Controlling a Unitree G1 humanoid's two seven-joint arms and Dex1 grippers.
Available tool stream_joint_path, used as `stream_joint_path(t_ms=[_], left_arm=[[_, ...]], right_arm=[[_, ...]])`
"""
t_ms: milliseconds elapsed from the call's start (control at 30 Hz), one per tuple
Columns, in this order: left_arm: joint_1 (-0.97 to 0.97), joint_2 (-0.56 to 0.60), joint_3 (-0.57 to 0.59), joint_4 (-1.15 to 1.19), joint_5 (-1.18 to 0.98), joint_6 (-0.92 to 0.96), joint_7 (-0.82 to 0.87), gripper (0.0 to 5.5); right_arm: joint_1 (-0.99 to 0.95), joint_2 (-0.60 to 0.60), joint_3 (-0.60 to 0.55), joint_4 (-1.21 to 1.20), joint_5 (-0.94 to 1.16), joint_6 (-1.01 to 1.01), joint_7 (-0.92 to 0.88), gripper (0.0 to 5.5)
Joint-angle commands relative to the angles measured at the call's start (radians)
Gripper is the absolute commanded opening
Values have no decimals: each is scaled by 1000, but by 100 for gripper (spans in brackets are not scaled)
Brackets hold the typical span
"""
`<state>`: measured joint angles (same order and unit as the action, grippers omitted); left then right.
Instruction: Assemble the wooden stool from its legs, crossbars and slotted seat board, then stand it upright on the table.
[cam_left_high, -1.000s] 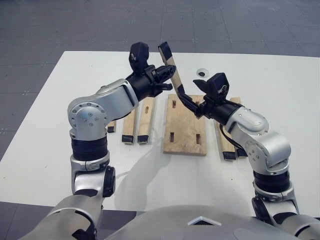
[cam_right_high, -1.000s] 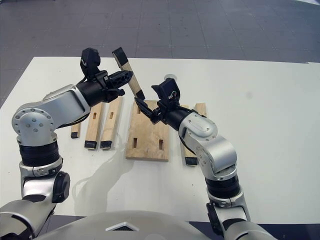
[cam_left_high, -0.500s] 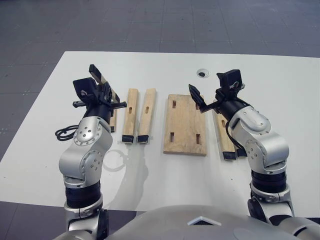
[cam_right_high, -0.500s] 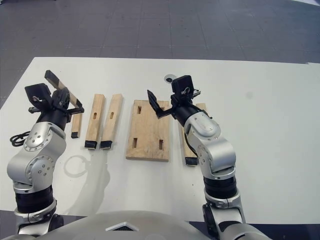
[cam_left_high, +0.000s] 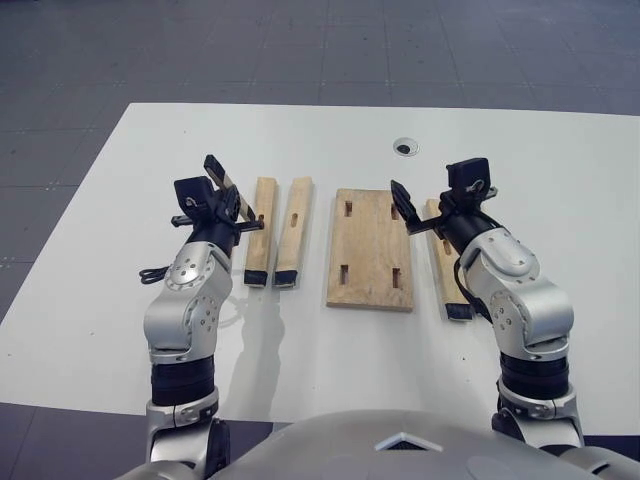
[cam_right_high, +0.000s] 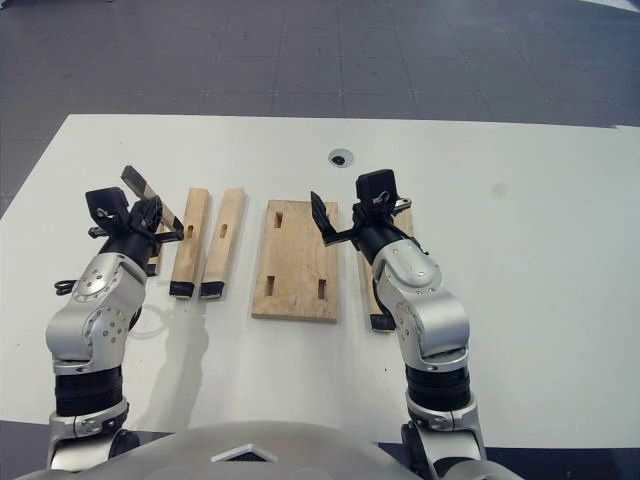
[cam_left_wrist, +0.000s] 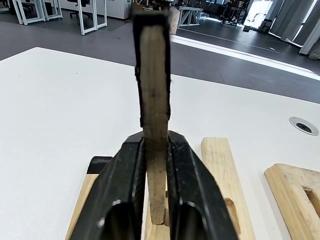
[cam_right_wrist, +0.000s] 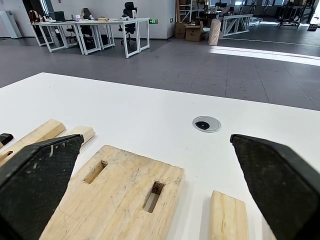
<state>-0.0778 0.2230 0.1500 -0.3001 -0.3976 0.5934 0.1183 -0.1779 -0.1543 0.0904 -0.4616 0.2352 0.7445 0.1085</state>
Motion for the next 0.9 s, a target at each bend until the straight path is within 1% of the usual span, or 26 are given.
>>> stream_joint_path(t_ms=[33,200,400,633,767,900], left_arm=[[-26,-25,-7,7,22,-5,-13,41],[-30,-50,-20,64,57,-37,-31,41],[9,-41,-26,138,123,-101,-63,41],[67,-38,-8,166,137,-124,-110,41],[137,-54,-24,204,143,-136,-127,41],[155,-59,-30,209,145,-118,-132,41]], right_arm=[[5,7,0,3,-13,-5,-4,548],[8,5,1,1,-15,-1,0,548],[8,5,2,-2,-18,1,-2,548],[3,5,2,1,-20,1,-1,548],[0,3,0,2,-20,2,3,548],[-9,3,-2,3,-19,7,6,548]])
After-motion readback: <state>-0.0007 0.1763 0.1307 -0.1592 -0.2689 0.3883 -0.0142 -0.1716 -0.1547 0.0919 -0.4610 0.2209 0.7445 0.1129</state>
